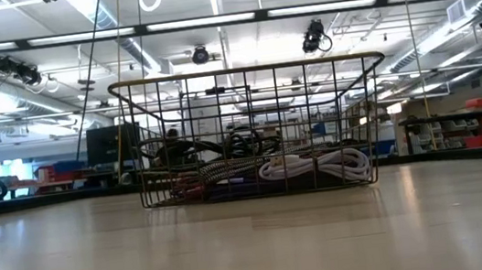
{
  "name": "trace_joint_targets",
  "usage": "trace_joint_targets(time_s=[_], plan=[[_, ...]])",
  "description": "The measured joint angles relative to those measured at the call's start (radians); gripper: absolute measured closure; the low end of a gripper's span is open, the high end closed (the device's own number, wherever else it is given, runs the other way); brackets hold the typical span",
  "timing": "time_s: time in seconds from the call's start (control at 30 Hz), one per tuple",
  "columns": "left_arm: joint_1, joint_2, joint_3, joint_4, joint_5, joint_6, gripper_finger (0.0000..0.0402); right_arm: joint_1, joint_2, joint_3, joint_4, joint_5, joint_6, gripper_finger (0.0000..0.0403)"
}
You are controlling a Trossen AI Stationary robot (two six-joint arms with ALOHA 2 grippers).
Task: Pick and place USB-C Cables
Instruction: Adjust the gold wire basket
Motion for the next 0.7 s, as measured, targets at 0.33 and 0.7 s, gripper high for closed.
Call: trace_joint_targets(time_s=[0.33,0.7], plan=[[0.014,-0.069,0.000,-0.017,0.000,0.062,0.0312,0.000,-0.010,0.248,-0.203,0.095,-0.162,0.0310],[0.071,-0.094,0.000,-0.121,0.002,0.028,0.0312,0.001,-0.004,0.272,-0.306,0.131,-0.133,0.0310]])
